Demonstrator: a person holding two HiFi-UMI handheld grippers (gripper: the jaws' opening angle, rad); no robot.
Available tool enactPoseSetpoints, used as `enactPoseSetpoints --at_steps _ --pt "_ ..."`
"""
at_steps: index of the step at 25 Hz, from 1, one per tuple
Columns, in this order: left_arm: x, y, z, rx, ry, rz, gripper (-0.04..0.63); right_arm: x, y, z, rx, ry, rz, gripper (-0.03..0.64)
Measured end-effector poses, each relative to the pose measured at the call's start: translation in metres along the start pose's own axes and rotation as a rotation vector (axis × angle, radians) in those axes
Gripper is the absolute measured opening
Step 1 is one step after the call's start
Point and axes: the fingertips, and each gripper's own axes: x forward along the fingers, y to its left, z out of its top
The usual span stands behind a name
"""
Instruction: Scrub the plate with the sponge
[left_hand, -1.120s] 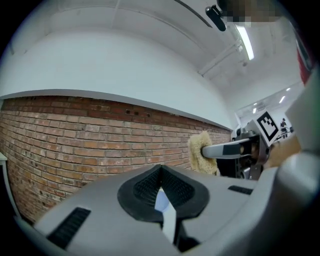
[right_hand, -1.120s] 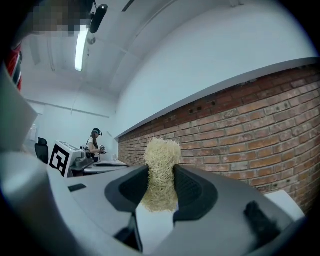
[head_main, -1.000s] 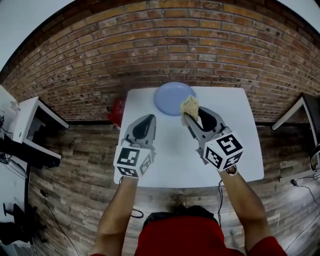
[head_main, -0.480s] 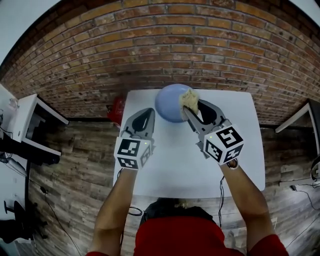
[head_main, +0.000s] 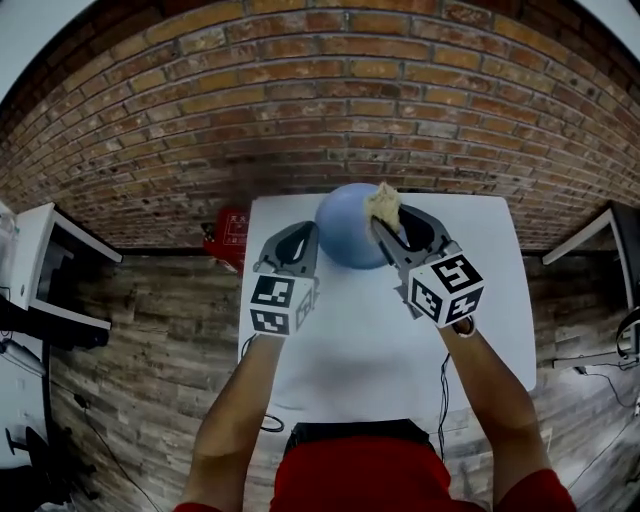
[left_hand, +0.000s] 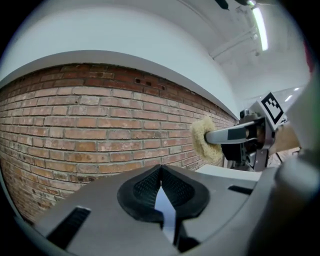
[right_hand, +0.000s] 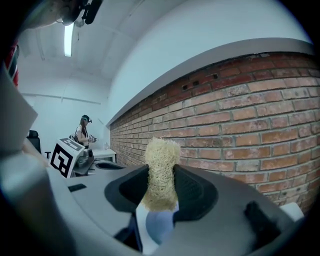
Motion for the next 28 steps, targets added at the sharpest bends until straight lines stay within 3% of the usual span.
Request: enactPoseSetpoints --at_steps 9,16,25,28 --pt "0.047 0.019 -0.034 0.013 0.121 -0.034 0.014 0.042 -0.021 -0.025 -0.006 0.089 -0.025 0.153" --pt "0.084 0.033 -0.06 0.027 0.257 -0.013 0.019 0.076 -0.05 -0.048 -0.007 0.19 -0.011 0.153" --pt "0.12 0.047 -0.12 -0.022 0.499 -0.024 0.182 0.122 -0.076 -0.105 0.037 0.417 -0.017 0.153" --pt "0.128 0.051 -0.137 -0.062 0.574 -0.029 0.201 0.136 -0.076 -0.122 0.043 0.484 -0.004 0.153"
